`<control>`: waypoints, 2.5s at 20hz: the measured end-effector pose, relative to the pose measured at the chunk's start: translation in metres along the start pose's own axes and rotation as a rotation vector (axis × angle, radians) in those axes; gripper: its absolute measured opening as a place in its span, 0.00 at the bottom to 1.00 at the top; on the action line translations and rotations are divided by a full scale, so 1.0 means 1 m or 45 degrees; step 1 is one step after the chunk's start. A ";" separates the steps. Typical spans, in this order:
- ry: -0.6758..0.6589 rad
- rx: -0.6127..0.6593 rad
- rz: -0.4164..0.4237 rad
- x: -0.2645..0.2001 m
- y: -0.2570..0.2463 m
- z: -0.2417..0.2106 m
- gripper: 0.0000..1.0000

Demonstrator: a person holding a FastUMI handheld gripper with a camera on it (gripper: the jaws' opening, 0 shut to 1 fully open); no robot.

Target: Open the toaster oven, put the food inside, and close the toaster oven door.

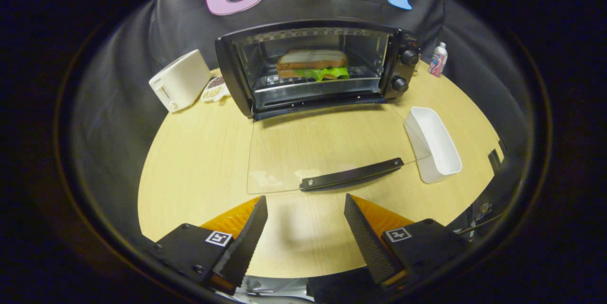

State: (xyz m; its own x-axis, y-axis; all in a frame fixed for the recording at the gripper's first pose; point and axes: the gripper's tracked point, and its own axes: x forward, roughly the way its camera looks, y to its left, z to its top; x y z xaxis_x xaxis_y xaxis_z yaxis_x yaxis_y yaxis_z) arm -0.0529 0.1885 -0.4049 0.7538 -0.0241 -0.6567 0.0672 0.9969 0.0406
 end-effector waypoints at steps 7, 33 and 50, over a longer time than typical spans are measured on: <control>0.013 -0.100 0.023 0.018 0.000 0.007 1.00; 0.029 -0.168 -0.015 0.018 -0.010 0.012 0.99; -0.232 -0.240 0.030 -0.034 -0.003 0.108 0.99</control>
State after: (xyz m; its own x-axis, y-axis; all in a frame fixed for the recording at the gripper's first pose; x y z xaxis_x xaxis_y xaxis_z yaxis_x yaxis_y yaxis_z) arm -0.0083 0.1780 -0.3014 0.8600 0.0030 -0.5104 -0.0618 0.9932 -0.0982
